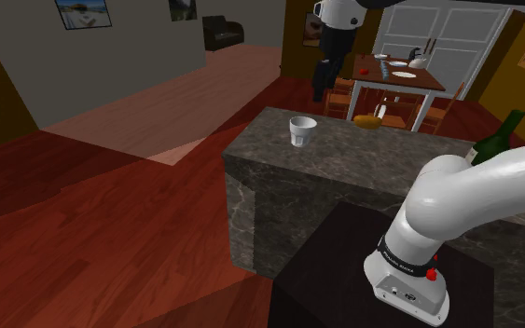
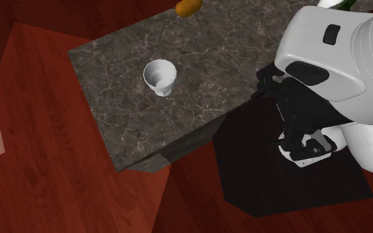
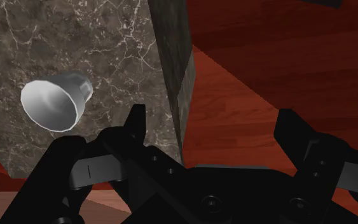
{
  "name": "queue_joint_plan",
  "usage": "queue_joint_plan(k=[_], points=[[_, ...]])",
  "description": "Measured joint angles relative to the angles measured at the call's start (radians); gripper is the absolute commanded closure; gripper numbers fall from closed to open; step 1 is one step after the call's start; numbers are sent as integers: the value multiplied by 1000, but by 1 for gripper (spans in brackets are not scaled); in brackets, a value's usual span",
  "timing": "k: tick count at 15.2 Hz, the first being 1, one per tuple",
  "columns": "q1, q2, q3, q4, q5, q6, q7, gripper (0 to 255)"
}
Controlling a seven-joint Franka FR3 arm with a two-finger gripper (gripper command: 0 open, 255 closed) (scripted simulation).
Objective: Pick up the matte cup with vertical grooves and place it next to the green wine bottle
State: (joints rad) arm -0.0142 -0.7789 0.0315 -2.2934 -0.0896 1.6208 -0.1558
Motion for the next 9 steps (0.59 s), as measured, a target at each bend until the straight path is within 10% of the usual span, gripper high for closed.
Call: queue_joint_plan(k=[9], points=[[-34,133,-83,-60,-60,196,-71,0]])
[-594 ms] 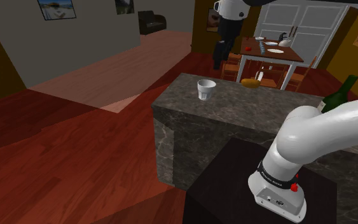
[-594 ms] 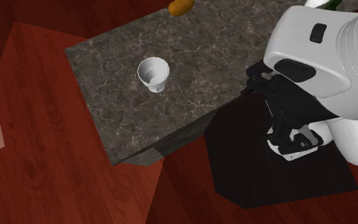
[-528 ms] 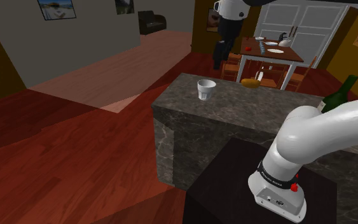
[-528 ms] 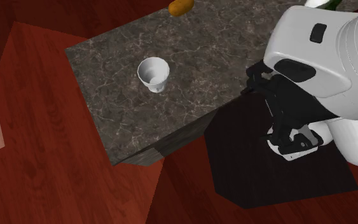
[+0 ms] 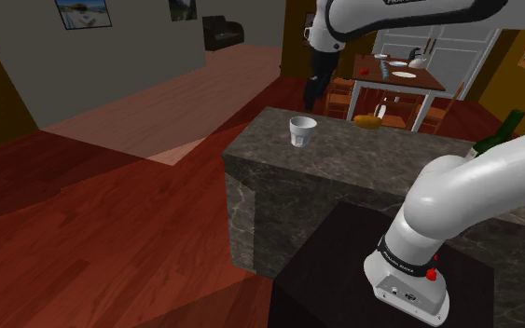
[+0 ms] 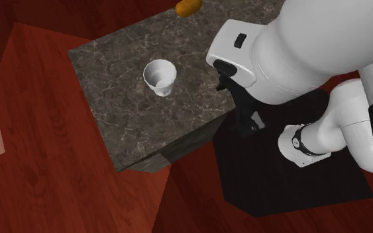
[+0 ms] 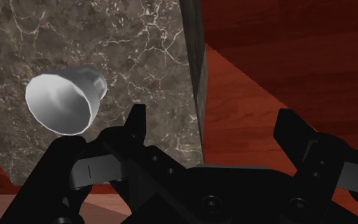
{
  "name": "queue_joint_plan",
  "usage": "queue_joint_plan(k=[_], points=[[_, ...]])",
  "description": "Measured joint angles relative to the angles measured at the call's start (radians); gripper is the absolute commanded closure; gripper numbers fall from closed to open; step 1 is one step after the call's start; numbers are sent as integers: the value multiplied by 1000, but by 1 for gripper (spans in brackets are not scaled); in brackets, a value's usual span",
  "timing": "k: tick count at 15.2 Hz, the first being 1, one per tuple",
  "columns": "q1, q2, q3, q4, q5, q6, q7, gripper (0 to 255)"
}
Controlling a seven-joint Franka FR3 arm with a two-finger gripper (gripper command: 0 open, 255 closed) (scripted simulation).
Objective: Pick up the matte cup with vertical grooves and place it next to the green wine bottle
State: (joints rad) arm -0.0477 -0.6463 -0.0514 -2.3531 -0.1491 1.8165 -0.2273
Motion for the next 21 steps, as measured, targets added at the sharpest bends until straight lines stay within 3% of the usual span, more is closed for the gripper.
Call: queue_joint_plan(k=[8,21], points=[[-38,201,-99,-13,-50,225,-85,0],[-83,660,-218,187,-3,498,-244,0]])
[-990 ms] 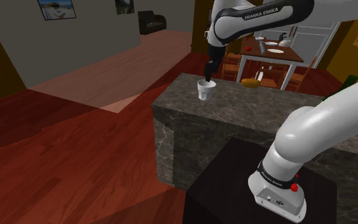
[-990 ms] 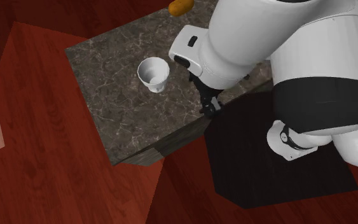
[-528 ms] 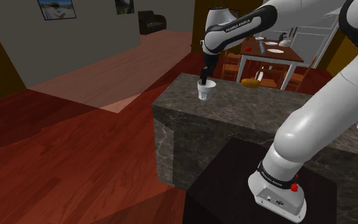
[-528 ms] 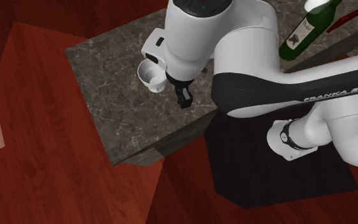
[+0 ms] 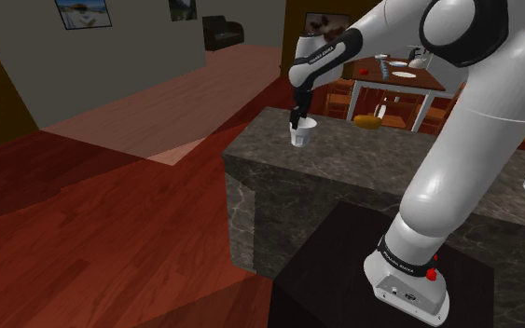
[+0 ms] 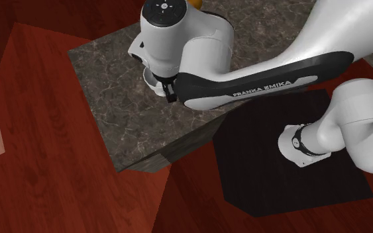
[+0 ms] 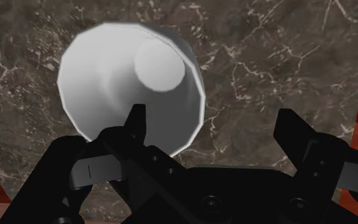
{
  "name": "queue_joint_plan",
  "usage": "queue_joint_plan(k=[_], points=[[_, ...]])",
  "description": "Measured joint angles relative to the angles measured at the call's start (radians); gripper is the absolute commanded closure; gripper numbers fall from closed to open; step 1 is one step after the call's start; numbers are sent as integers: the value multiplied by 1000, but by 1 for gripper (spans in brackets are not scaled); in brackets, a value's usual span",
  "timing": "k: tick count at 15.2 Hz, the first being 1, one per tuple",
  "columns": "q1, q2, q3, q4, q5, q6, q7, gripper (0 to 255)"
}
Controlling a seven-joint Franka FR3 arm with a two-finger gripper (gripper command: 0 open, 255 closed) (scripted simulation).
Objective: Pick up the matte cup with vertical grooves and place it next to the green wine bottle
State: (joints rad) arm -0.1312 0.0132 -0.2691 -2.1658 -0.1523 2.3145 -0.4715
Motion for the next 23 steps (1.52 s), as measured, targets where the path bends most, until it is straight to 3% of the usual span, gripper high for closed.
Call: queue_joint_plan(k=[8,14,15,23], points=[[-12,93,-7,-4,23,98,-22,0],[-14,100,-8,-7,25,109,-24,0],[-14,100,-8,-7,25,109,-24,255],[-14,100,-7,-8,25,108,-24,255]])
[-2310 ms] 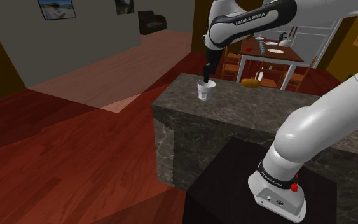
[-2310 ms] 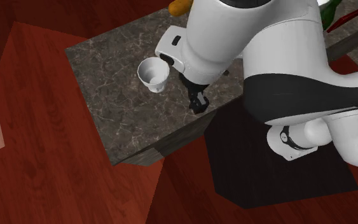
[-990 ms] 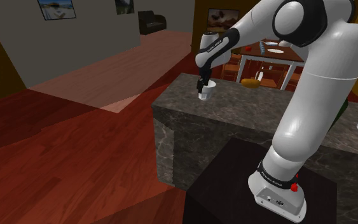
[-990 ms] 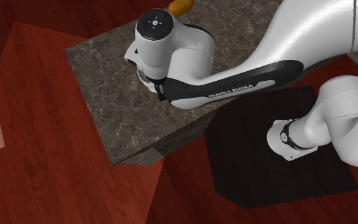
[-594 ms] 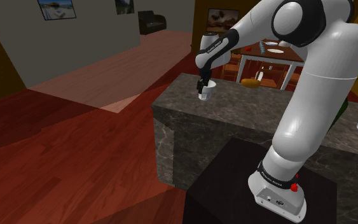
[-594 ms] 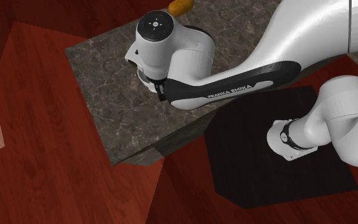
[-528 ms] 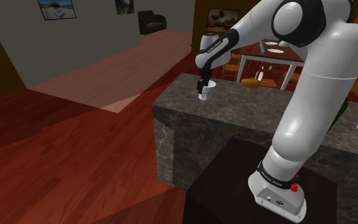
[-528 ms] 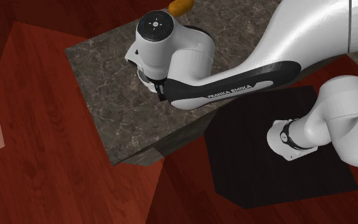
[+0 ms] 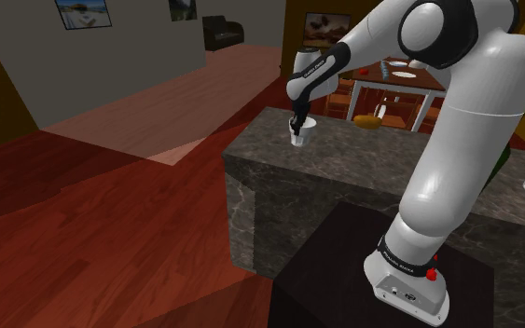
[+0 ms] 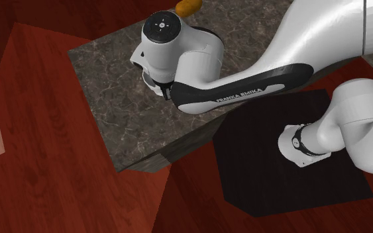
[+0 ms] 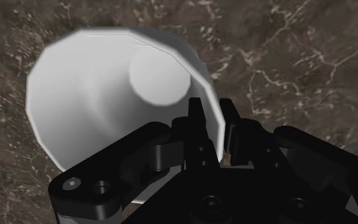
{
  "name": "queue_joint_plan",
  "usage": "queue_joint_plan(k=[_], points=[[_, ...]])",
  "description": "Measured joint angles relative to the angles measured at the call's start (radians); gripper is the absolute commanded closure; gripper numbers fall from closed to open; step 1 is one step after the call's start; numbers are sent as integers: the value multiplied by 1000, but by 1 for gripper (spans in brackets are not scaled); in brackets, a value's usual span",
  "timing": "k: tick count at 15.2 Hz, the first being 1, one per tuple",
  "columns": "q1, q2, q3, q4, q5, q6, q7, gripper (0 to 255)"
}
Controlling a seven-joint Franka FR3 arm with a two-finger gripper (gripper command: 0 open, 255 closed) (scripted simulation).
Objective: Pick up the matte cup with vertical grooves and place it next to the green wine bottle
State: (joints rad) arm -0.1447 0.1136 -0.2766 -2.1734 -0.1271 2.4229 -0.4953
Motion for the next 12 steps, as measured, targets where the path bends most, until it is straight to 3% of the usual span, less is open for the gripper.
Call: queue_joint_plan(k=[12], points=[[4,-67,0,50,-11,-115,-3,255]])
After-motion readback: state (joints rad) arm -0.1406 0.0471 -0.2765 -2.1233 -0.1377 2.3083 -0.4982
